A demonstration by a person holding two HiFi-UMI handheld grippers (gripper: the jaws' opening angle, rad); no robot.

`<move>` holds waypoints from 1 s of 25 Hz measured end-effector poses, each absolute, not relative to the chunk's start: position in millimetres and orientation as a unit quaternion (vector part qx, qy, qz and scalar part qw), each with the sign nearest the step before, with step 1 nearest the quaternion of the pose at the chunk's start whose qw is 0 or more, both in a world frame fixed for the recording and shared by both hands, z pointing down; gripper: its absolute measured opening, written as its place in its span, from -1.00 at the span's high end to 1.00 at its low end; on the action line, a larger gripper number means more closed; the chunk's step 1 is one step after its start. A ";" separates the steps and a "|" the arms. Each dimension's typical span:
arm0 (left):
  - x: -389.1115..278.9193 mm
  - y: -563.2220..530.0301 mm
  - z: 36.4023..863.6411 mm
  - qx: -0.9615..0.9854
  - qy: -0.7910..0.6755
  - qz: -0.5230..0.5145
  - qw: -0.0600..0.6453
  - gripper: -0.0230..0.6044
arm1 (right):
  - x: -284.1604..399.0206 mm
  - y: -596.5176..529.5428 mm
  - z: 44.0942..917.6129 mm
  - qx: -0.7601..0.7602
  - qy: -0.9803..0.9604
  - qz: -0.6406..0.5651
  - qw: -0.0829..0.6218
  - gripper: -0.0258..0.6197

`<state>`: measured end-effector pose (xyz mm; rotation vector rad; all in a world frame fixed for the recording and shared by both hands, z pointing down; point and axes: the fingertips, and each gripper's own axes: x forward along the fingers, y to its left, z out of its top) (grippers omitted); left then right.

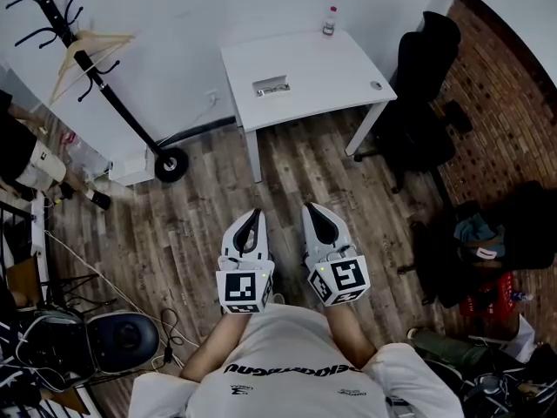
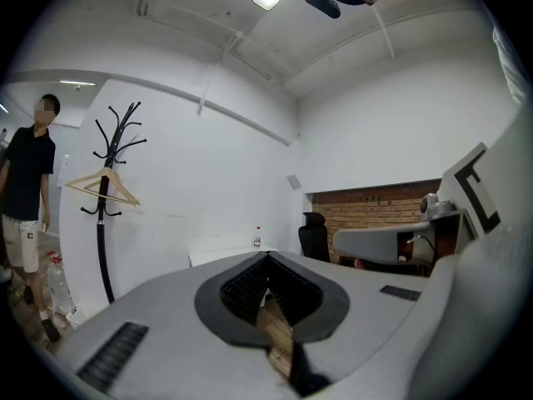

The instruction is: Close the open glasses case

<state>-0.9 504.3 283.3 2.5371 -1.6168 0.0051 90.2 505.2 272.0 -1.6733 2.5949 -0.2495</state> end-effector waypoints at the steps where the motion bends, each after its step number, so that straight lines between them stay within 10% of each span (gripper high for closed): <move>1: -1.8 494.6 284.0 0.841 -0.537 0.001 0.068 0.94 | 89.6 496.3 273.5 -0.540 0.838 -0.082 0.020 0.93; 25: -39.2 194.9 270.8 0.850 -0.518 0.001 0.094 0.94 | 49.5 201.3 261.2 -0.559 0.824 -0.091 0.001 0.93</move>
